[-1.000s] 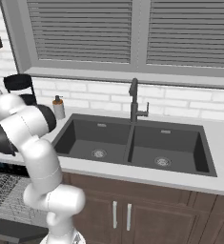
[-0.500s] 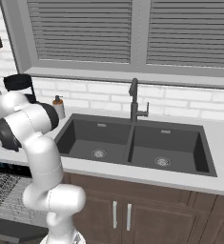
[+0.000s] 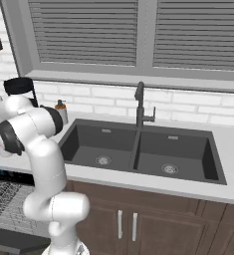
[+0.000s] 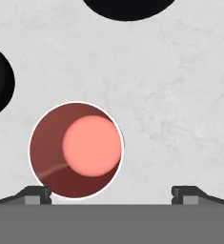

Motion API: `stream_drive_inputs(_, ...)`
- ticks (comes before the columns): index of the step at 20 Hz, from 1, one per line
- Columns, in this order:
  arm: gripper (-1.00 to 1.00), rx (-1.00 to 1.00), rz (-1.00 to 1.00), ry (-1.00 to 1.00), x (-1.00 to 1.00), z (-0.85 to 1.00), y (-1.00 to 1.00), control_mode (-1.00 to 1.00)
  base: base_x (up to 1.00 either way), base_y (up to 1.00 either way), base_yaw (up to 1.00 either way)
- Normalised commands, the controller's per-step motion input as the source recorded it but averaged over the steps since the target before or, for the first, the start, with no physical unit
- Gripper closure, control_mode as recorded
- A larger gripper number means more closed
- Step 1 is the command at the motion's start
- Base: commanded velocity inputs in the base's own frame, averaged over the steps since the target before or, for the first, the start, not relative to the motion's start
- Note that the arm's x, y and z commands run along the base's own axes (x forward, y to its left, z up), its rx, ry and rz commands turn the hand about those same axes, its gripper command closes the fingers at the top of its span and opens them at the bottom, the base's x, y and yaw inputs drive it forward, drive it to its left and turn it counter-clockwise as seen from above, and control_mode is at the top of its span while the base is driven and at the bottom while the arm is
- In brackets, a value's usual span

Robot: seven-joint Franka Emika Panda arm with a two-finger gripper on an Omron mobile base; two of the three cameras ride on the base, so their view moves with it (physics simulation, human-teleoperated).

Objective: Pick up the cup and bowl from the counter, place them in the dishwasher, and close the dishwasher door.

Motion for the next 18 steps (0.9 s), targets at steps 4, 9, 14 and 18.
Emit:
stream_drive_inputs(4, -1.00, 0.00, 0.00, 0.00, 0.00, -0.19, 0.02, -1.00, 0.00, 0.00, 0.00)
stream_drive_inputs(9, -1.00, 0.00, 0.00, 0.00, 0.00, -0.20, 0.00, -1.00, 0.00, 0.00, 0.00)
stream_drive_inputs(14, -1.00, 0.00, 0.00, 0.00, 0.00, -0.20, 0.00, -1.00, 0.00, 0.00, 0.00)
stream_drive_inputs(18, -1.00, 0.00, 0.00, 0.00, 0.00, -0.16, 0.00, -1.00, 0.00, 0.00, 0.00)
